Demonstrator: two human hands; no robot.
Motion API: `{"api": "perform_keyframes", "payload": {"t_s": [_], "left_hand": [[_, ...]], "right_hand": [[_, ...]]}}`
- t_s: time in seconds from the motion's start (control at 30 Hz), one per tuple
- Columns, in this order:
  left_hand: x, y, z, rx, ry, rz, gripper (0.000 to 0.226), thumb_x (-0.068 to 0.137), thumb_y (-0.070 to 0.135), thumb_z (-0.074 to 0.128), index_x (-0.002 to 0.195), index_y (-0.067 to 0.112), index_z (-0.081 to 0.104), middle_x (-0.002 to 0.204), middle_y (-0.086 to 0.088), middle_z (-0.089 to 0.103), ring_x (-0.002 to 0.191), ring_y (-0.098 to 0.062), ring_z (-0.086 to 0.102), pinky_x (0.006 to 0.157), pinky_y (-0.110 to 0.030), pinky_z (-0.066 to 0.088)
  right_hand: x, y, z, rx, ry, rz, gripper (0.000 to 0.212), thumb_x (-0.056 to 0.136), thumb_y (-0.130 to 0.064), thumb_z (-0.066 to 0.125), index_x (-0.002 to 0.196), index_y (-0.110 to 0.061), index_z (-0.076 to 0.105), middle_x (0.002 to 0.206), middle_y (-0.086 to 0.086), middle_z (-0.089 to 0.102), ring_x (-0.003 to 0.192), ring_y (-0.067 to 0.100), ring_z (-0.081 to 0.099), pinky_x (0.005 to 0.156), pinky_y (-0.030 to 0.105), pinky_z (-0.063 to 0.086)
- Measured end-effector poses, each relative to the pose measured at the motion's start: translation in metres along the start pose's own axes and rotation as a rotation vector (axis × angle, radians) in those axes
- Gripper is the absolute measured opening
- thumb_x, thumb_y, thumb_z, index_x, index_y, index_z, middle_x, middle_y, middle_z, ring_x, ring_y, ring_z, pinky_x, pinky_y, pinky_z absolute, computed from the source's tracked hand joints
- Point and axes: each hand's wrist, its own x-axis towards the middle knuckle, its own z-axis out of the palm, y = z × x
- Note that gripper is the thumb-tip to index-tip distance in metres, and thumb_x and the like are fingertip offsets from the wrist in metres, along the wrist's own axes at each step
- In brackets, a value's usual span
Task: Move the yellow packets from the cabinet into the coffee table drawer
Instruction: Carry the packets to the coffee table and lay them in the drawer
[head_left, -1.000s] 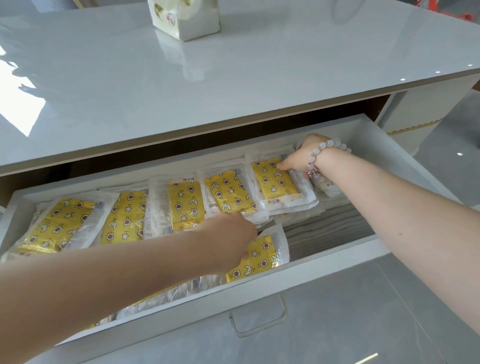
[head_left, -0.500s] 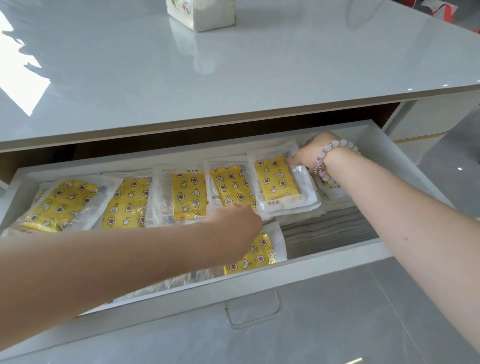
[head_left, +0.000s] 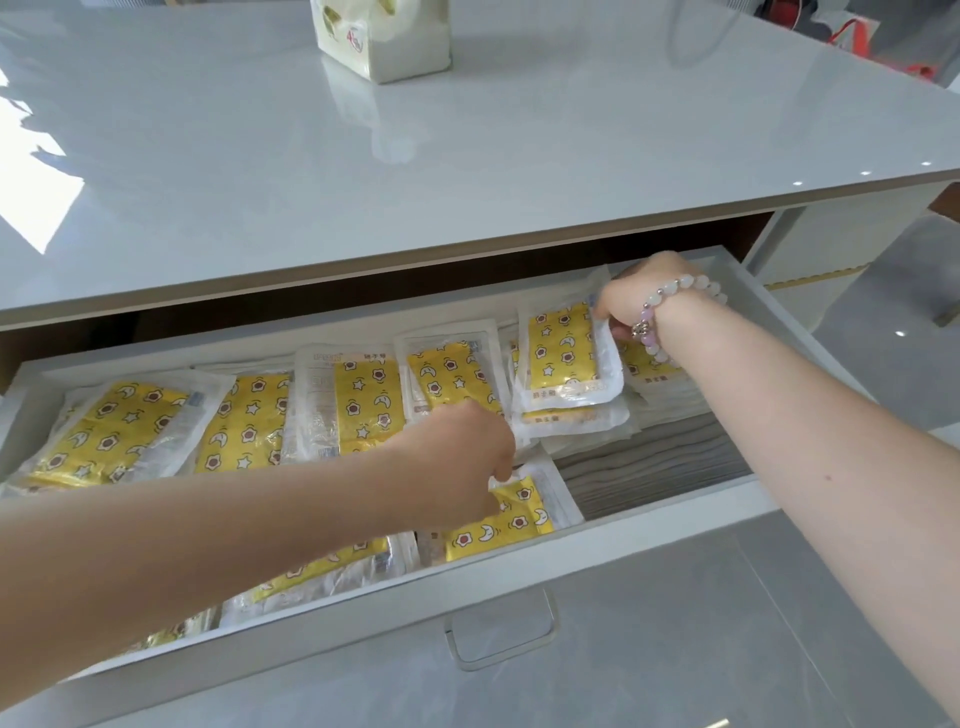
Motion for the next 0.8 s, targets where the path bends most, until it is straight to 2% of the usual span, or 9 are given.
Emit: {"api": "perform_keyframes", "payload": {"t_s": [0.13, 0.23, 0.3, 0.43, 0.53, 0.6, 0.67, 0.73, 0.8], "left_hand": [[0.007, -0.012, -0.017, -0.542, 0.049, -0.13, 0.036, 0.074, 0.05, 0.073, 0.097, 0.024, 0.067, 0.079, 0.01, 0.071, 0.07, 0.0, 0.067, 0.065, -0.013, 0.047], [0.01, -0.022, -0.031, -1.087, 0.079, -0.202, 0.067, 0.056, 0.048, 0.078, 0.114, 0.017, 0.064, 0.109, 0.002, 0.068, 0.085, -0.008, 0.071, 0.083, -0.024, 0.054], [0.013, -0.031, -0.034, -1.305, 0.127, -0.186, 0.076, 0.055, 0.045, 0.073, 0.122, 0.012, 0.06, 0.116, -0.004, 0.066, 0.096, -0.014, 0.068, 0.092, -0.028, 0.052], [0.012, -0.037, -0.029, -1.38, 0.104, -0.131, 0.039, 0.085, 0.035, 0.06, 0.116, 0.013, 0.061, 0.106, -0.004, 0.072, 0.098, -0.019, 0.068, 0.087, -0.03, 0.053], [0.008, -0.039, -0.025, -1.475, 0.117, -0.043, 0.025, 0.09, 0.02, 0.056, 0.115, 0.014, 0.058, 0.102, -0.006, 0.072, 0.087, -0.019, 0.07, 0.078, -0.03, 0.058], [0.006, -0.044, -0.025, -1.398, 0.183, -0.063, 0.023, 0.091, 0.016, 0.057, 0.114, 0.019, 0.06, 0.099, -0.004, 0.073, 0.086, -0.019, 0.071, 0.08, -0.033, 0.058], [0.004, -0.049, -0.022, -1.096, 0.242, -0.064, 0.023, 0.091, 0.018, 0.06, 0.112, 0.027, 0.064, 0.096, 0.002, 0.074, 0.087, -0.016, 0.07, 0.09, -0.035, 0.053], [-0.001, -0.045, -0.017, -0.795, 0.178, -0.016, 0.029, 0.09, 0.024, 0.062, 0.117, 0.031, 0.062, 0.104, 0.008, 0.071, 0.09, -0.01, 0.068, 0.098, -0.03, 0.047], [-0.003, -0.035, -0.006, -0.517, 0.081, 0.017, 0.037, 0.092, 0.029, 0.058, 0.129, 0.031, 0.055, 0.119, 0.014, 0.061, 0.099, -0.006, 0.062, 0.094, -0.02, 0.042]], "right_hand": [[-0.01, -0.002, -0.005, 0.332, -0.287, 0.097, 0.026, 0.093, 0.002, 0.048, 0.073, -0.013, 0.045, 0.077, 0.008, 0.05, 0.045, 0.007, 0.057, 0.052, 0.014, 0.047], [-0.023, -0.004, -0.011, 0.652, -0.441, 0.118, 0.017, 0.094, 0.002, 0.05, 0.08, -0.001, 0.059, 0.072, 0.007, 0.065, 0.054, 0.01, 0.067, 0.056, 0.015, 0.055], [-0.031, -0.007, -0.016, 0.785, -0.543, 0.063, 0.016, 0.092, 0.004, 0.05, 0.085, 0.001, 0.063, 0.071, 0.007, 0.07, 0.06, 0.011, 0.07, 0.06, 0.016, 0.057], [-0.039, -0.008, -0.016, 0.814, -0.7, -0.061, 0.017, 0.087, 0.005, 0.049, 0.09, -0.001, 0.064, 0.076, 0.006, 0.073, 0.068, 0.012, 0.072, 0.058, 0.017, 0.056], [-0.039, -0.003, -0.019, 0.694, -0.877, -0.193, 0.024, 0.073, -0.001, 0.067, 0.096, -0.008, 0.067, 0.088, 0.005, 0.074, 0.079, 0.014, 0.072, 0.064, 0.02, 0.057], [-0.039, -0.001, -0.024, 0.541, -1.026, -0.236, 0.05, 0.054, -0.02, 0.089, 0.1, -0.015, 0.069, 0.096, 0.004, 0.073, 0.084, 0.016, 0.071, 0.066, 0.024, 0.057], [-0.037, 0.002, -0.025, 0.391, -1.054, -0.221, 0.074, 0.033, -0.04, 0.095, 0.1, -0.02, 0.068, 0.094, 0.002, 0.072, 0.082, 0.014, 0.07, 0.062, 0.026, 0.057], [-0.04, 0.0, -0.02, 0.212, -0.998, -0.206, 0.064, 0.037, -0.044, 0.092, 0.092, -0.021, 0.07, 0.091, 0.002, 0.072, 0.078, 0.014, 0.069, 0.059, 0.025, 0.056], [-0.046, -0.003, -0.012, 0.01, -0.945, -0.192, 0.048, 0.057, -0.04, 0.087, 0.095, -0.019, 0.066, 0.09, 0.003, 0.07, 0.076, 0.016, 0.069, 0.058, 0.024, 0.056]]}}
